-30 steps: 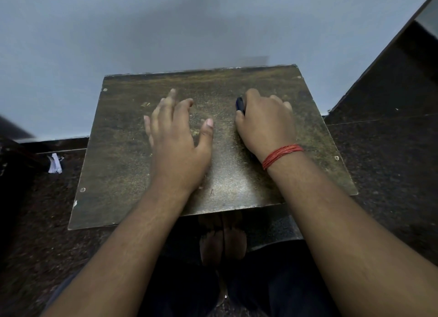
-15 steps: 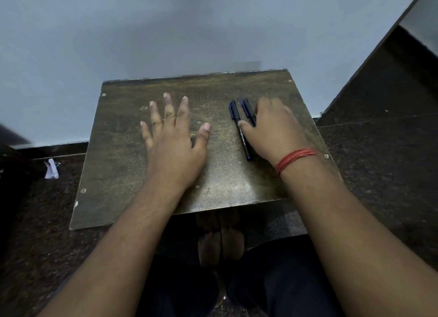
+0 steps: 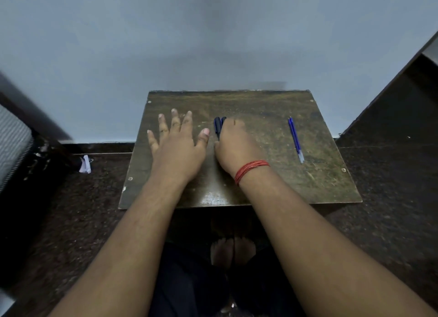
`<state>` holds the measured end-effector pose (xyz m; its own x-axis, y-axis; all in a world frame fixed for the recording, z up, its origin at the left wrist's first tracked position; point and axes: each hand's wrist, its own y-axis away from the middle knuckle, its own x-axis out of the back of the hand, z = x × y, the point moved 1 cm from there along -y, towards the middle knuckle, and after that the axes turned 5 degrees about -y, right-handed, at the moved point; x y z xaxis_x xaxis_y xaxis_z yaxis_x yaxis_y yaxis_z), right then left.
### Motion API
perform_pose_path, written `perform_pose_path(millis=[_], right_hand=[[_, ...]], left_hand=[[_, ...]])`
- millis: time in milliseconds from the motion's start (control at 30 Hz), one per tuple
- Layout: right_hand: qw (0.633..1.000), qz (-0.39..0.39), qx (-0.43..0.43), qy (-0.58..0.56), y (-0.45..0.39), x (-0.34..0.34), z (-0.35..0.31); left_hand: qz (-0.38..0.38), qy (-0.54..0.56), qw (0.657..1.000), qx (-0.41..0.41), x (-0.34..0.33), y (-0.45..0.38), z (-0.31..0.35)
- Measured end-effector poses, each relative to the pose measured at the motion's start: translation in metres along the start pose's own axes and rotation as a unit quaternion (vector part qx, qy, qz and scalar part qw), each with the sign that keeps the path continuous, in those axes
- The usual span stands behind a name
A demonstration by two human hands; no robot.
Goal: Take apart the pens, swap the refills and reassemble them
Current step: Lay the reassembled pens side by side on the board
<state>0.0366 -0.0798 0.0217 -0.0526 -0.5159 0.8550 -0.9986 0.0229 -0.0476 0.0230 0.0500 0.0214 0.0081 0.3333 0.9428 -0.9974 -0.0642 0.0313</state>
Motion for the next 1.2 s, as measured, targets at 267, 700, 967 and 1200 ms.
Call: perform_pose_path(millis=[267, 700, 967, 1200], right_hand=[[1.0, -0.005, 0.006, -0.022, 0.003, -0.007, -0.015], [0.983, 0.06, -0.168, 0.036, 0.005, 0.086, 0.114], [0.989, 0.026, -0.13, 0.07, -0.007, 0.059, 0.088], [0.996, 0.015, -0.066, 0.06, -0.012, 0.028, 0.05]], left_hand=[[-0.015, 0.011, 0.999, 0.028, 0.004, 0.006, -0.014], [-0.007, -0.037, 0.996, -0.082, -0.021, 0.001, 0.03], [-0.007, 0.003, 0.998, -0.055, -0.014, -0.003, 0.021], [-0.004, 0.029, 0.999, -0.034, -0.012, -0.006, 0.015]])
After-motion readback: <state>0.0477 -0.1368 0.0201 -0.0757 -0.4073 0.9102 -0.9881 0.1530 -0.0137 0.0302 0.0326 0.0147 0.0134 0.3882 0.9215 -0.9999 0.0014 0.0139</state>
